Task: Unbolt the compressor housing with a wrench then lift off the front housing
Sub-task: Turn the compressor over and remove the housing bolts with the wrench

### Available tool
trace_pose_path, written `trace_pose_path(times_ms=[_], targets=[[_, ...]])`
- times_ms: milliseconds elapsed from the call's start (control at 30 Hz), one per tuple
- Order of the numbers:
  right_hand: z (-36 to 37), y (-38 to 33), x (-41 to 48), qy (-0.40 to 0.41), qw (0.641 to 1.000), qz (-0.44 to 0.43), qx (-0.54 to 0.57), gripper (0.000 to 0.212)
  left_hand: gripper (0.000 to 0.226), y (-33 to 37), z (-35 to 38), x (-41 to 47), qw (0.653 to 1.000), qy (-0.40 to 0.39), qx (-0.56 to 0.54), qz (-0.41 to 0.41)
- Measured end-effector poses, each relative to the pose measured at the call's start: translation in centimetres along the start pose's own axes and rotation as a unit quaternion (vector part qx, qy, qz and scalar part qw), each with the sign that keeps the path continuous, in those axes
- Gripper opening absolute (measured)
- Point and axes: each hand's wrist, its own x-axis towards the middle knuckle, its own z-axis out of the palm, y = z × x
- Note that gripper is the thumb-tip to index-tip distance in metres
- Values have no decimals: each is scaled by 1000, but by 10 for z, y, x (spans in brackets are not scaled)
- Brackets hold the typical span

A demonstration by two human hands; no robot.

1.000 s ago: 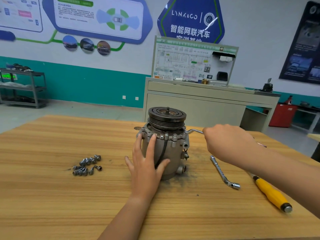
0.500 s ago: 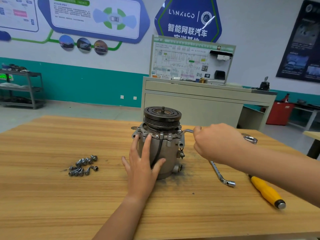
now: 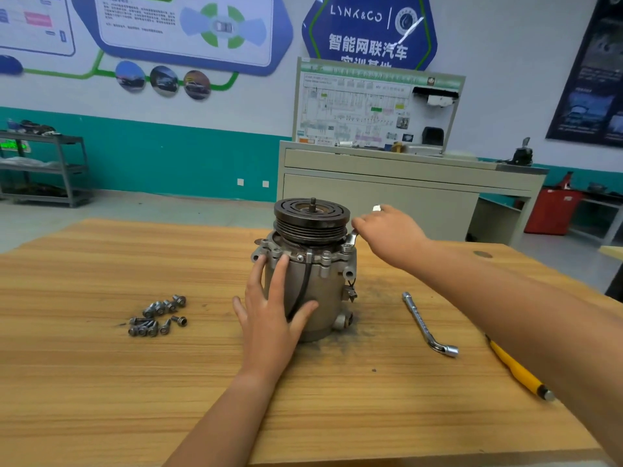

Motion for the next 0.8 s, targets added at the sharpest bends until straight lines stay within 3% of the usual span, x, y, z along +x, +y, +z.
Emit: trace_pose_path(times_ms=[67,133,167,233,267,300,367,433,600,800], targets=[[-2,4,-3,32,998,40,41,28,84,0,0,1,1000,2,1,3],[-12,8,-12,91,970,142,174,25,84,-1,0,2,1000,4,4,3],[-19,7,-18,113,932,193,284,26,84,0,0,1,1000,4,6,3],[-38,2,-34,129,815,255,504,26,84,0,1,1,1000,8,10,5],[-45,1,-42,104,783,263,554,23,84,1,0,0,1000,10,12,6],[-52,-1,-51,65,804,246,537,21,84,1,0,0,1000,11,14,6],[-58,-4,-66,-24,914,171,368,19,85,3,-1,-1,1000,10,17,1],[-56,-8,-72,-87,964,125,219,23,85,3,-1,-1,1000,8,18,1],[-53,-16,-67,-128,985,94,64,24,85,2,-1,-2,1000,8,22,2],[-74,-21,-59,-158,984,15,-75,24,85,1,-1,-3,1000,14,20,6]])
